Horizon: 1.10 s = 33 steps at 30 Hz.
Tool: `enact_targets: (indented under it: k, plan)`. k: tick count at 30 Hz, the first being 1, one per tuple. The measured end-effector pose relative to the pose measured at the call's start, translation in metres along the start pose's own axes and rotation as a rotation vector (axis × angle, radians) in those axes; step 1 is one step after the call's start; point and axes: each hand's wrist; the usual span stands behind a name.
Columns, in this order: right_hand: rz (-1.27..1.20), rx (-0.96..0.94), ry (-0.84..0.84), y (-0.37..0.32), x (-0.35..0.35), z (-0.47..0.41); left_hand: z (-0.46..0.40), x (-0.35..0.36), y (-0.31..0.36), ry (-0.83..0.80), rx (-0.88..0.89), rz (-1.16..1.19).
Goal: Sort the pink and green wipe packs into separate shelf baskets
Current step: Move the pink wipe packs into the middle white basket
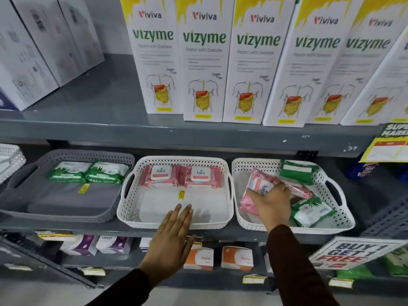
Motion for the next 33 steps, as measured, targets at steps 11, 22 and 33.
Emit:
enact_targets:
  k: [11,22,33]
  plan:
    - [0.031,-0.383,-0.147,-0.088,0.060,0.073,0.021,-0.008,-0.036,-0.002,0.025,0.005]
    - [0.067,-0.397,-0.340,-0.073,0.082,0.061,0.015,-0.006,-0.028,0.020,0.051,-0.015]
    - [0.300,0.110,0.070,0.014,-0.006,-0.060,-0.028,0.008,0.032,0.025,0.103,-0.043]
Point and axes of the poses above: each hand's wrist, its own z-axis away from the middle knuckle, its own x-axis out of the palm, y = z × x, and after that the axes turned 8 degrees about x, right-handed
